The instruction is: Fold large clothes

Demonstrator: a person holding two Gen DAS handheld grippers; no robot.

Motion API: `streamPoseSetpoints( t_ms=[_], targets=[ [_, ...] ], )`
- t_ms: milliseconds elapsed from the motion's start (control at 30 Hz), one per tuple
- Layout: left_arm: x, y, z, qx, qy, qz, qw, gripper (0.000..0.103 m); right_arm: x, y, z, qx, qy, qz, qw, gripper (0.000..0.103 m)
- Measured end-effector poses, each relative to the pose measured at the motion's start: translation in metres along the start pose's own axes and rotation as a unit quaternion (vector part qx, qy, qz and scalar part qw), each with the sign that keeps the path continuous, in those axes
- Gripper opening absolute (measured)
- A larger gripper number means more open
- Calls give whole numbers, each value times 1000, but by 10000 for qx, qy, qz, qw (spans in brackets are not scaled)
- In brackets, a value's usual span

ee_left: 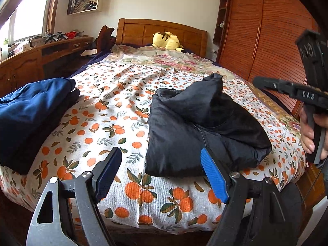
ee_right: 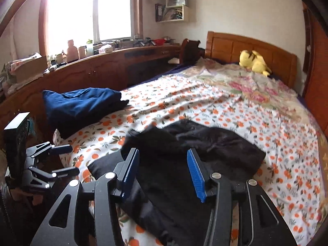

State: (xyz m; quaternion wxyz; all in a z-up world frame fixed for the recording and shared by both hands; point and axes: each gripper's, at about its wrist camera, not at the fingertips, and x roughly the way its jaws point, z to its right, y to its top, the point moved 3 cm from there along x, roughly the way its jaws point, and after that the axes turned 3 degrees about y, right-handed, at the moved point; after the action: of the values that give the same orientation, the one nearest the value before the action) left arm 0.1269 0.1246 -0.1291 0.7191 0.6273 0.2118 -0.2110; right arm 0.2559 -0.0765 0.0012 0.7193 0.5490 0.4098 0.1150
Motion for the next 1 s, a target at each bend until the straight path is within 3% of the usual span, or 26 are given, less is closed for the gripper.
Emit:
streamPoseSetpoints(
  t_ms=[200,333,533,867,1000],
  targets=[
    [3,-1,2,13,3,-28,10000,80,21,-27,15,222,-215,-500,9983,50],
    [8,-3,5,67,38,-108,9999,80,56,-55,13,570,177,-1121,9919,51],
    [15,-5,8,113,104,-204,9997,80,60,-70,-12,293,-197,-826,9960,51],
    [26,1,23,248,59,-321,9992,80,50,-84,7,337,-53,-667,9972,51],
    [29,9,36,546,107,-258,9981,80,49,-86,9,311,-18,-645,9974,51]
  ],
)
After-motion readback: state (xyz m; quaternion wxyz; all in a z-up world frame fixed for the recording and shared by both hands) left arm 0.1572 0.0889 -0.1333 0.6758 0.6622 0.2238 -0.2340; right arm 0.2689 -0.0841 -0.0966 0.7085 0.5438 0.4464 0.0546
